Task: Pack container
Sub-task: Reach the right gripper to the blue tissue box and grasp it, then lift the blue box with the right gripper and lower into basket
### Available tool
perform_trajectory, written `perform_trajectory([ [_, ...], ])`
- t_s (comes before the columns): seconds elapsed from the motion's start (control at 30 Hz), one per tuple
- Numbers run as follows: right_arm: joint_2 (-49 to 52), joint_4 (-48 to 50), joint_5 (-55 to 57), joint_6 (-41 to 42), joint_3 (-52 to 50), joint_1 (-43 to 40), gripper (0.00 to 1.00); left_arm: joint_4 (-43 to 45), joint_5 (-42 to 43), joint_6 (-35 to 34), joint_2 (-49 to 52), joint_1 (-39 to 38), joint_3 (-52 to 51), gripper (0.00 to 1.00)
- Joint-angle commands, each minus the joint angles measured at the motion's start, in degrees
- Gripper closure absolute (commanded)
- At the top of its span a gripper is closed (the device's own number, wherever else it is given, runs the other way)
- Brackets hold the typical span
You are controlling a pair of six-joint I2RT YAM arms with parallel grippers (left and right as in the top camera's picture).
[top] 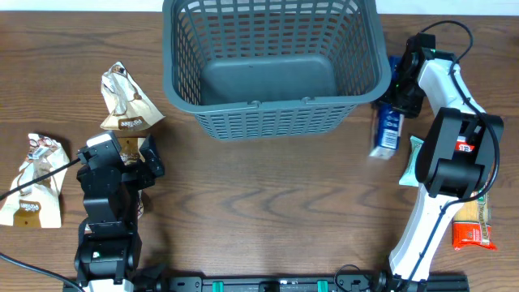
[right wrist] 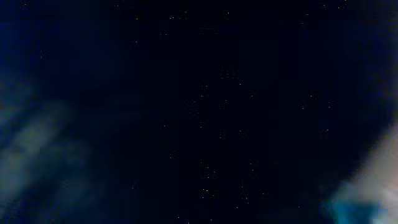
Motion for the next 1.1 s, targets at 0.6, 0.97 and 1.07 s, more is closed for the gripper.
perform_trajectory([
  [0.6, -11.5, -5.18, -1.53, -5.6, 16.61, -5.16, 0.99, -1.77, 0.59, 0.31, -0.04, 0.31, 1.75, 0.01],
  [0.97, -28.87, -2.4, -2.8, -18.38, 21.07, -1.42, 0.99, -2.29, 0.59, 0.31, -0.04, 0.31, 1.75, 0.01],
  [1.07, -33.09, 0.55, -3.04, -24.46, 21.07, 1.99, 0.99, -2.29, 0.59, 0.31, -0.04, 0.31, 1.75, 0.01],
])
